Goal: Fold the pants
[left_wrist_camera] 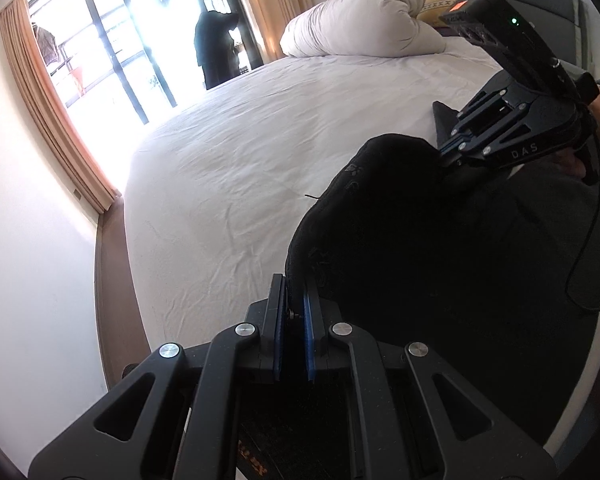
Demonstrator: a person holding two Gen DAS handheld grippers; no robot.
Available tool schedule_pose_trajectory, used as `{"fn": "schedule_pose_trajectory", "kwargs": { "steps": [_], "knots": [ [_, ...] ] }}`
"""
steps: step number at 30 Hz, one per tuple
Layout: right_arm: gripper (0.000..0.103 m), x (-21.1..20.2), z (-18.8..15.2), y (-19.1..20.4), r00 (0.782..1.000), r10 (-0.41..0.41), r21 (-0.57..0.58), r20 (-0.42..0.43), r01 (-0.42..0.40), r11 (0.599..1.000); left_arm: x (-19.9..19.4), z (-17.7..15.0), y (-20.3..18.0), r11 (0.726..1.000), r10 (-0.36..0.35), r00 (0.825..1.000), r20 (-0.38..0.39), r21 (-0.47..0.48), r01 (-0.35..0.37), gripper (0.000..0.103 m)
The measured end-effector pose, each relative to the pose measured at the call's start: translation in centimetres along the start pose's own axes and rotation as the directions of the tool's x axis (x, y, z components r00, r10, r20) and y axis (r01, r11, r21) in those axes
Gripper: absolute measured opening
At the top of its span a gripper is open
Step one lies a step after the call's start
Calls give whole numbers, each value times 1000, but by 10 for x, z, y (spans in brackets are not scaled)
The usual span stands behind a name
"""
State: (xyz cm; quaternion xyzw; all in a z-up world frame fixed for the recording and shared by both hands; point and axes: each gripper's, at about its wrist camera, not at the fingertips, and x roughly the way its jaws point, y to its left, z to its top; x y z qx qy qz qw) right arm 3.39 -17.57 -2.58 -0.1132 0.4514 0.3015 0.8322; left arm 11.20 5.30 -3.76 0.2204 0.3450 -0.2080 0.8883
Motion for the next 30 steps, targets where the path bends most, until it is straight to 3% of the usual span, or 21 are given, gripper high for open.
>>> {"fn": "schedule_pose_trajectory", "kwargs": {
  "steps": [8,16,22,30],
  "knots": [
    [4,-38,-69,50,998,-55,-51,-10,55,997,-27,-47,-50,995,-60,998,-32,82,62,7],
    [4,-32,-129,98,995,-91,-104,-46,86,991,-41,-98,-82,978,-121,988,-97,157,136,7],
    [4,-22,-161,118,985,-152,-166,-80,137,977,-47,-126,-112,955,-148,978,-149,235,180,7],
    [4,-15,-174,132,976,-190,-226,-103,163,960,-47,-139,-129,927,-163,969,-187,308,215,7]
  ]
}}
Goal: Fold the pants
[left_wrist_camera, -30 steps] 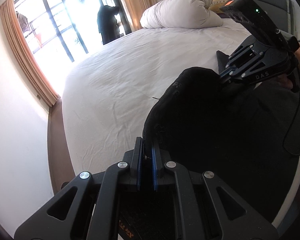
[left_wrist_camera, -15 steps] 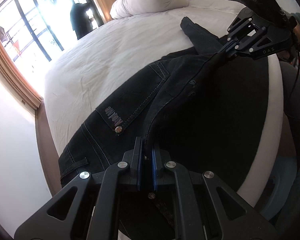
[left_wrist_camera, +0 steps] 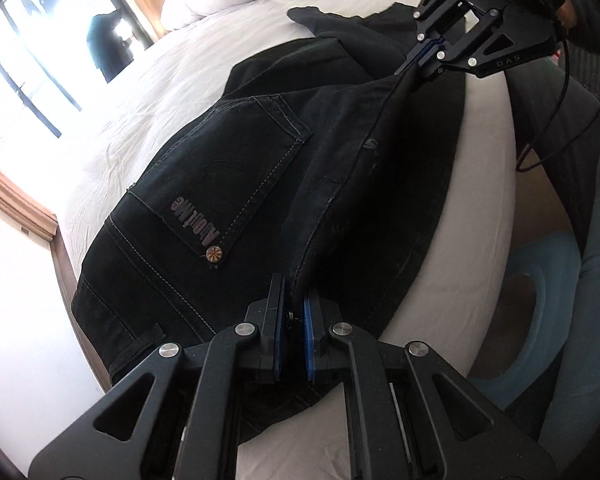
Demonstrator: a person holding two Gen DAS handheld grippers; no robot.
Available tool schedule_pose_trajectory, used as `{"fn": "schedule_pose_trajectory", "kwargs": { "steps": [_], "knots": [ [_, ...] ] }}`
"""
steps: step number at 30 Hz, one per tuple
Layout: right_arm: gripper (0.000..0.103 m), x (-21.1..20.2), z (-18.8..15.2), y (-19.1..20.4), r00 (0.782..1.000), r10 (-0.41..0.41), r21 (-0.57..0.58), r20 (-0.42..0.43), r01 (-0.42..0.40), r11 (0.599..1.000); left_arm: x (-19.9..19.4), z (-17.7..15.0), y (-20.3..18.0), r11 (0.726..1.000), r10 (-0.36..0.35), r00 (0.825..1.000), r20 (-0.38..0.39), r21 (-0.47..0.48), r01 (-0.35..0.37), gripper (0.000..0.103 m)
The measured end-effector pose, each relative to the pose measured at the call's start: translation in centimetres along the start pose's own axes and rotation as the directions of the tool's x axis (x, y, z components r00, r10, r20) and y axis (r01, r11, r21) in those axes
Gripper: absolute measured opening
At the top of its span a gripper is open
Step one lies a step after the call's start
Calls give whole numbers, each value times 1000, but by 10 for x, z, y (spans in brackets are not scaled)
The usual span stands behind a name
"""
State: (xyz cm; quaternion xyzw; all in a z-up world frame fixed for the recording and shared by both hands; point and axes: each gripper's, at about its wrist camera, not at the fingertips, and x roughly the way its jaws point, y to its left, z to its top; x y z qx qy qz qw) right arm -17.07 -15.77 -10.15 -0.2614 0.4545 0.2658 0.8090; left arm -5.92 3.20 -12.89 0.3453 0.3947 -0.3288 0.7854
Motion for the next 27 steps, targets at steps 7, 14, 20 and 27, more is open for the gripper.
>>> {"fn": "schedule_pose_trajectory", "kwargs": {
  "steps": [7,14,20,27],
  "knots": [
    [4,11,6,13,998,-44,-92,-34,41,995,11,-7,-3,1000,-17,1000,-24,25,18,7],
    [4,25,-1,14,998,-34,-98,-59,28,995,7,-19,-17,996,-19,999,-32,84,21,7],
    [4,36,4,6,997,-32,-98,-69,25,995,3,-23,-24,995,-45,999,-22,84,47,7],
    [5,58,9,9,994,-65,-113,-90,54,992,10,-27,-11,998,-51,999,-15,34,51,10]
  ]
}}
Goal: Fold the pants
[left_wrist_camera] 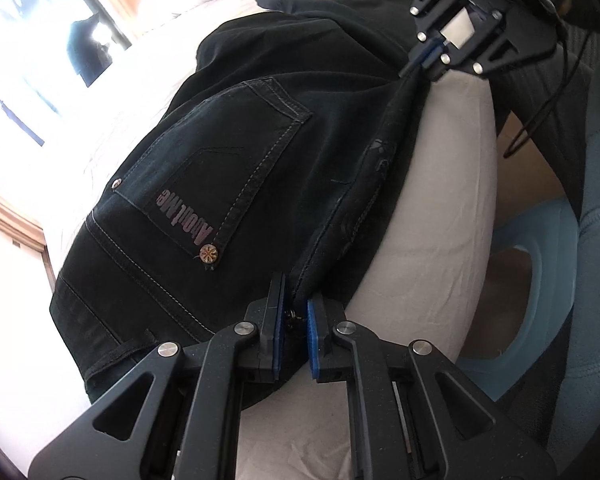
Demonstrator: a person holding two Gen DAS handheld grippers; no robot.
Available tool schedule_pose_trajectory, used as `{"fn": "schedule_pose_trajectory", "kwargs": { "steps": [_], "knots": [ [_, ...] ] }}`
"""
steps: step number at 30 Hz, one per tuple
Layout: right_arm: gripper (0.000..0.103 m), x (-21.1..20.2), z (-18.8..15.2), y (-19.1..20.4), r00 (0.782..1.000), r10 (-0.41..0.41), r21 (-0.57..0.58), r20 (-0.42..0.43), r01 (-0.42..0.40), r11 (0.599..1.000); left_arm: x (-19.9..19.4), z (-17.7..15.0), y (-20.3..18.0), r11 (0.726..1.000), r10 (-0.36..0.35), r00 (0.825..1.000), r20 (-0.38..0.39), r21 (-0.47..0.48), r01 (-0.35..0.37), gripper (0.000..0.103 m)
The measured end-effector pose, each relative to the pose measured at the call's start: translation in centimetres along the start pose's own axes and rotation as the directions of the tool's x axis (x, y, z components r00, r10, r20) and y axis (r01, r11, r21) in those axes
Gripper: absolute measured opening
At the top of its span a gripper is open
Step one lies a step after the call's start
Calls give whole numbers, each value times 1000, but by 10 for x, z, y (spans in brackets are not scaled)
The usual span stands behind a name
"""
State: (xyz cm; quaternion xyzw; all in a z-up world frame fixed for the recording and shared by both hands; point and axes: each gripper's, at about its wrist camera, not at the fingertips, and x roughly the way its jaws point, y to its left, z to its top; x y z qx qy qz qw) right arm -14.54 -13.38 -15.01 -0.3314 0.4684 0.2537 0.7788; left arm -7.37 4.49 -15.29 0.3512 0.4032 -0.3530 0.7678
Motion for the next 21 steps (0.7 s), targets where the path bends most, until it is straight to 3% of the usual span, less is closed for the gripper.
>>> {"fn": "schedule_pose_trajectory", "kwargs": {
  "steps": [3,4,5,6,7,13,14,18,21],
  "knots": [
    [6,5,4,0,1000,-12,-2,0,12,1000,-2,-4,12,998,-17,1000,6,-55,17,18],
    [7,7,6,-2,1000,-11,0,0,11,1000,-2,-3,15,998,-3,1000,1,-70,3,32],
    [7,8,8,-3,1000,-14,0,0,14,1000,-3,-4,19,996,22,1000,-11,-86,-23,62],
    [8,10,9,-4,1000,-17,1,1,17,1000,-5,-3,23,993,60,998,-31,-102,-63,73],
    [8,12,10,-6,1000,-21,3,2,21,1000,-8,-5,28,991,55,998,-42,-117,-59,78],
    [10,15,17,-9,1000,-5,42,9,4,999,-46,-8,40,982,-13,997,-71,-188,0,78],
    [11,14,15,-13,1000,1,48,12,-1,999,-55,-3,41,980,-13,999,-46,-200,4,78],
    [34,4,24,-25,998,31,79,62,-36,996,-70,33,57,948,-11,996,86,-315,37,78],
    [37,4,34,-31,994,54,106,92,-64,992,-57,68,72,906,-46,981,190,-406,121,78]
  ]
}}
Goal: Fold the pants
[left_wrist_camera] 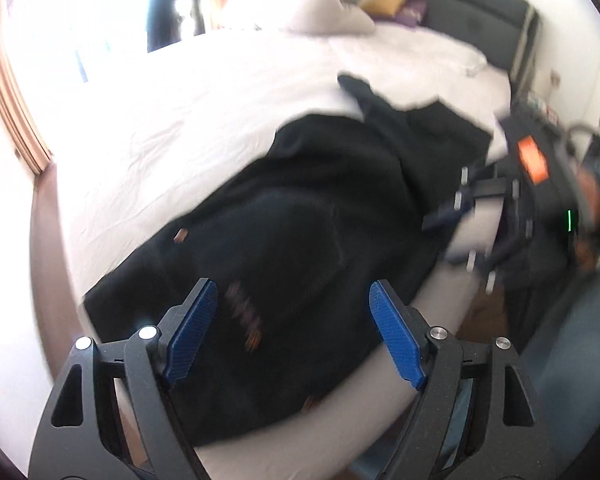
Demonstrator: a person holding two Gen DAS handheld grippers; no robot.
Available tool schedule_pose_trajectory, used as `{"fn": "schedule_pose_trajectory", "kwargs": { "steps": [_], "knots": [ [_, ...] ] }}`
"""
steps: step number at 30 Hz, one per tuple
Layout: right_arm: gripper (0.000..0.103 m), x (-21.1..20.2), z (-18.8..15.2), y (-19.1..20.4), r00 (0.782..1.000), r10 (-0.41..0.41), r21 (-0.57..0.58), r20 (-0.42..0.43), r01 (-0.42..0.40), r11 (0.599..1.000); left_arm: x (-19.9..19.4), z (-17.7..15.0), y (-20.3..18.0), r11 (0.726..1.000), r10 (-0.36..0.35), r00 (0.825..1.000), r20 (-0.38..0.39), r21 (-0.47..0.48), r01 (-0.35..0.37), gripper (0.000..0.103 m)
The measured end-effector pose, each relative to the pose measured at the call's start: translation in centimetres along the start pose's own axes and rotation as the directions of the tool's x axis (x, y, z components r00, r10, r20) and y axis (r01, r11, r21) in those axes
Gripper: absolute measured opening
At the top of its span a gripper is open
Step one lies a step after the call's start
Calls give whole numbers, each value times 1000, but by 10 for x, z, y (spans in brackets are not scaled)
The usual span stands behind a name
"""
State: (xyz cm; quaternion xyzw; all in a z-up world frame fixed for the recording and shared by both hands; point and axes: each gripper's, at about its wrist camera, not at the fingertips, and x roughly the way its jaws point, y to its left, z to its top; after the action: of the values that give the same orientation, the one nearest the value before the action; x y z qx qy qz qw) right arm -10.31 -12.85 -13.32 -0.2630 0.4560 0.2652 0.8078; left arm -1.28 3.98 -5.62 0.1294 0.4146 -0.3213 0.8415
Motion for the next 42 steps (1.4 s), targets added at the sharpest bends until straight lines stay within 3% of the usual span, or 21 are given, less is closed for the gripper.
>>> {"fn": "schedule_pose_trajectory", "kwargs": {
  "steps": [3,5,9,13,16,18,20,23,26,28,31,36,40,42],
  "knots": [
    [39,13,-1,1,1000,26,29,-14,-25,999,37,28,-2,995,-83,996,28,-45,84,78],
    [40,19,-8,0,998,56,96,-22,-54,994,74,37,-4,992,-114,993,-21,-52,113,74],
    [53,16,-16,-17,996,85,197,-3,-83,977,131,27,-9,999,-45,983,-179,4,46,67],
    [56,7,-29,-33,995,102,237,6,-100,966,126,21,8,999,-29,983,-180,13,32,69],
    [56,-12,-38,-57,988,139,327,70,-154,932,114,31,15,998,68,977,-201,31,-63,67],
    [56,-31,-41,-78,982,124,388,140,-170,906,95,51,14,1000,-3,991,-133,-17,1,66],
    [57,-43,-51,-110,975,93,474,199,-179,862,87,77,-1,999,-48,997,-68,-7,47,66],
    [58,-50,-58,-169,967,20,617,252,-177,767,110,104,-25,996,-88,995,-41,19,89,66],
    [58,-54,-64,-234,948,-42,721,314,-210,661,155,109,-28,995,-103,989,-107,-22,101,66],
    [58,-52,-73,-276,927,-61,781,370,-275,561,184,100,-23,995,-81,982,-173,-65,71,66],
    [58,-38,-89,-328,899,-77,841,430,-368,397,196,87,-9,988,-113,984,-138,-120,97,66],
    [58,19,-114,-397,898,-39,894,438,-431,122,190,75,-10,995,-73,987,-144,-82,62,66],
    [58,59,-130,-419,903,-8,903,429,-429,-18,199,74,-13,991,-98,985,-140,-103,84,66],
    [58,72,-131,-420,899,-3,898,438,-437,-54,196,71,-9,991,-102,985,-141,-106,87,66]
  ]
}}
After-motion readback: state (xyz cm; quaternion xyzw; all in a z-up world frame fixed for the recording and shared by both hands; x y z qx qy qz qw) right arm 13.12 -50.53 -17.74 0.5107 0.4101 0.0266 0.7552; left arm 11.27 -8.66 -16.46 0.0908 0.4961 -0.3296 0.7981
